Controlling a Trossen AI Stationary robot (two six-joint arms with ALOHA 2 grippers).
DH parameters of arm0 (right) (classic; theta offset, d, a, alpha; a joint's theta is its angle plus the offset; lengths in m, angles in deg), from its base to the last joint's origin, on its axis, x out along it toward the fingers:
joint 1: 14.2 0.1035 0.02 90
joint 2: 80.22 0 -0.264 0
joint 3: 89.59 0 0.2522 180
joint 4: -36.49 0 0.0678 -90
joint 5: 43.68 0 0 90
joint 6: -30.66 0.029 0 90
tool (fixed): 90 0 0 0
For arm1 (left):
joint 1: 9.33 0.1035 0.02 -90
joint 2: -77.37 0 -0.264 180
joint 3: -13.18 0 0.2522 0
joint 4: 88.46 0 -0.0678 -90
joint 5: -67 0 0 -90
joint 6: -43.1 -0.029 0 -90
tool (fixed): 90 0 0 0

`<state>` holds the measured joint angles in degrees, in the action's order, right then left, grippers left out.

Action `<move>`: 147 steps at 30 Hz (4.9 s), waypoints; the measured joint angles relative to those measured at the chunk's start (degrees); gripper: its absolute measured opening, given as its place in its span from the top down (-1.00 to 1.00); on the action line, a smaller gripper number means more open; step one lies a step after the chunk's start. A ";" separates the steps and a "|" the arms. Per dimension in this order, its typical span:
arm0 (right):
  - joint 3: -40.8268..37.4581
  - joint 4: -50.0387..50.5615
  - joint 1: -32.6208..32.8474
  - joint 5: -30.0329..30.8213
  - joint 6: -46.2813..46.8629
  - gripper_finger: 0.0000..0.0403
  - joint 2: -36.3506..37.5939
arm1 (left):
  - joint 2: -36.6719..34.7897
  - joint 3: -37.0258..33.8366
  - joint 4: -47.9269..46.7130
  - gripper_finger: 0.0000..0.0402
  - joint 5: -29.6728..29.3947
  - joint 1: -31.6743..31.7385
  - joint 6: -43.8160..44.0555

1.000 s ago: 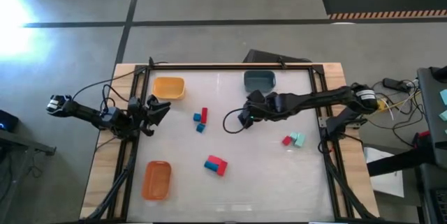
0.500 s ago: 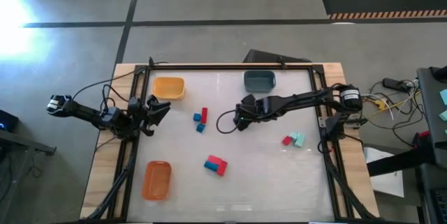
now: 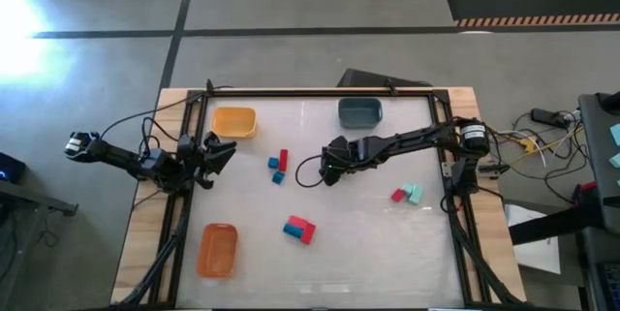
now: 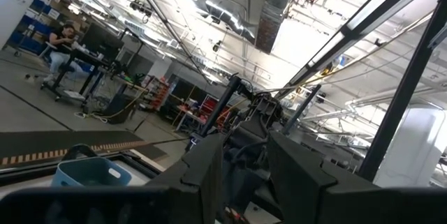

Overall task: Sort & place blocks by color
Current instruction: Put the top right blue block into the yellow bin

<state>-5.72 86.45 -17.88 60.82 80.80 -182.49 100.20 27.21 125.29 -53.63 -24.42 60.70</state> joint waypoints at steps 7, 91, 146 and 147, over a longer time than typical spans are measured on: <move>0.02 -0.79 -0.13 -0.43 0.15 -0.49 -2.21 | 0.02 0.00 0.00 0.50 0.00 0.00 0.00; -26.29 -84.51 7.43 -19.50 -55.68 0.43 17.00 | 64.26 32.02 24.43 -0.23 4.87 -1.03 -33.00; -26.29 -54.42 5.40 9.56 -51.06 -0.50 32.84 | 57.80 59.46 -103.95 0.42 7.15 49.27 -33.37; -26.28 -54.48 5.40 9.56 -51.06 -0.49 32.84 | 58.95 59.49 -104.70 0.42 7.34 49.24 -38.27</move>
<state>-32.00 31.96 -12.48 70.38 29.74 -149.65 159.15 86.71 20.59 -46.29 24.82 22.44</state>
